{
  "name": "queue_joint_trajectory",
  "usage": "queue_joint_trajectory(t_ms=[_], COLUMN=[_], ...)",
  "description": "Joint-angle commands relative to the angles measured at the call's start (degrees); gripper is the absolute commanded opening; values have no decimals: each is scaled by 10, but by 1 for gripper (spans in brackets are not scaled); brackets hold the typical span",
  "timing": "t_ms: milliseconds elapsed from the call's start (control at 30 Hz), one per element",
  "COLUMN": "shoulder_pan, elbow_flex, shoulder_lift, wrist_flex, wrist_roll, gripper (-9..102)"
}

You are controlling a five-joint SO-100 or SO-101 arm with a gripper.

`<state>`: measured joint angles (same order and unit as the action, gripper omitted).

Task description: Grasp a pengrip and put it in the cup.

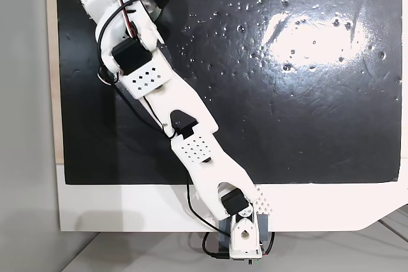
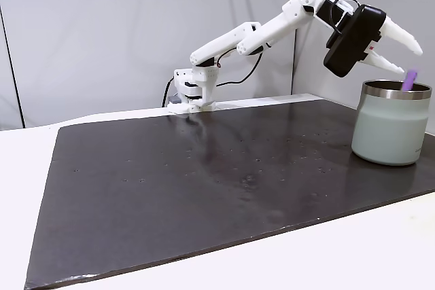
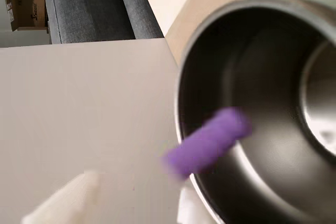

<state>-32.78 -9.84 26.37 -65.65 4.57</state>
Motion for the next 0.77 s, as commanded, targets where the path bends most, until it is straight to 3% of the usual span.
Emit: queue_joint_trajectory(t_ms=[0,733], shoulder_pan=[-18,-24], elbow_flex=[-33,-28], shoulder_lift=[33,47], wrist_flex=[-8,-20], wrist_roll=[8,0], gripper=[28,25])
